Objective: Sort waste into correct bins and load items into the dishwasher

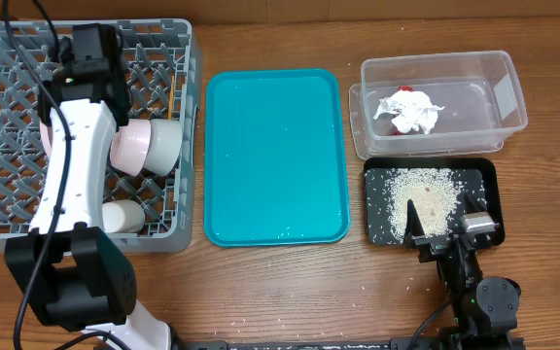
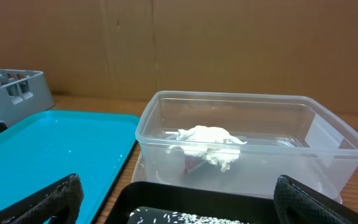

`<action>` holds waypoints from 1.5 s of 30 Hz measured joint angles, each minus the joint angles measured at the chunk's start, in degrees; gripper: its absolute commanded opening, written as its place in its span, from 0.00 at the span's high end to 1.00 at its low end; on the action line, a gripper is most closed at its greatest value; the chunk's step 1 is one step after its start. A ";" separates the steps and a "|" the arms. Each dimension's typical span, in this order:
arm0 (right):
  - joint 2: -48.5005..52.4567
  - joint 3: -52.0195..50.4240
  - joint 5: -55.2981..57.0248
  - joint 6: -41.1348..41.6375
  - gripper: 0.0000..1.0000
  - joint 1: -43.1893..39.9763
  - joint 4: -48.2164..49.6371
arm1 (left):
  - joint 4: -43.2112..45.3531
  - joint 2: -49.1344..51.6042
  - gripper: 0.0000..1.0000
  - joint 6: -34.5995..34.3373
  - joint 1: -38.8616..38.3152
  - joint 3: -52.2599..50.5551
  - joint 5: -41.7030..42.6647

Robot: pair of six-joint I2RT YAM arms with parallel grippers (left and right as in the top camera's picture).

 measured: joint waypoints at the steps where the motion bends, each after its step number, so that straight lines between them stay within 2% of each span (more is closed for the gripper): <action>1: 0.00 0.00 0.00 0.00 0.00 0.00 -0.02 | -0.11 0.00 0.58 0.11 -1.07 -0.04 0.22; 3: 0.00 0.00 -0.02 -0.02 0.00 0.00 0.00 | -0.63 -0.02 0.49 0.02 -3.17 -0.04 0.46; 6: 0.00 0.00 -0.02 -0.04 0.00 0.00 0.00 | -2.78 -0.66 0.43 -0.98 -8.17 -0.13 0.94; 11: 0.00 0.00 -0.02 -0.02 0.00 0.00 0.00 | -8.20 -4.70 0.41 -4.57 -16.00 -0.13 5.92; 16: 0.00 0.00 -0.02 -0.02 0.00 0.00 0.00 | -17.40 -11.58 0.40 -10.10 -21.11 3.15 16.72; 17: 0.00 0.00 0.00 0.00 0.00 0.00 -0.02 | -19.17 -13.51 0.24 -11.41 -21.94 4.66 20.02; 18: 0.00 0.00 0.00 -0.02 0.00 0.00 0.00 | -20.17 -14.86 0.00 -12.22 -22.45 5.70 22.21; 26: 0.00 0.00 0.00 0.00 0.00 0.00 0.00 | -29.09 -28.09 0.00 -15.34 -23.93 9.44 44.50; 31: 0.00 0.00 -0.02 -0.02 0.00 0.00 -0.04 | -30.03 -33.33 0.00 -15.76 -23.93 9.86 56.72; 34: 0.00 0.00 0.00 -0.02 0.00 0.00 -0.02 | -31.47 -33.62 0.00 -15.93 -23.93 9.90 59.78; 37: 0.00 0.00 0.00 0.00 0.00 0.00 0.00 | -35.45 -33.44 0.00 -16.31 -23.93 9.92 59.91; 40: 0.00 0.00 0.00 0.00 0.00 0.00 0.00 | -35.52 -33.55 0.00 -16.61 -23.80 9.92 59.12; 45: 0.00 0.00 0.00 0.00 0.00 0.00 -0.02 | -23.17 -35.23 0.00 -14.82 -23.47 9.66 56.24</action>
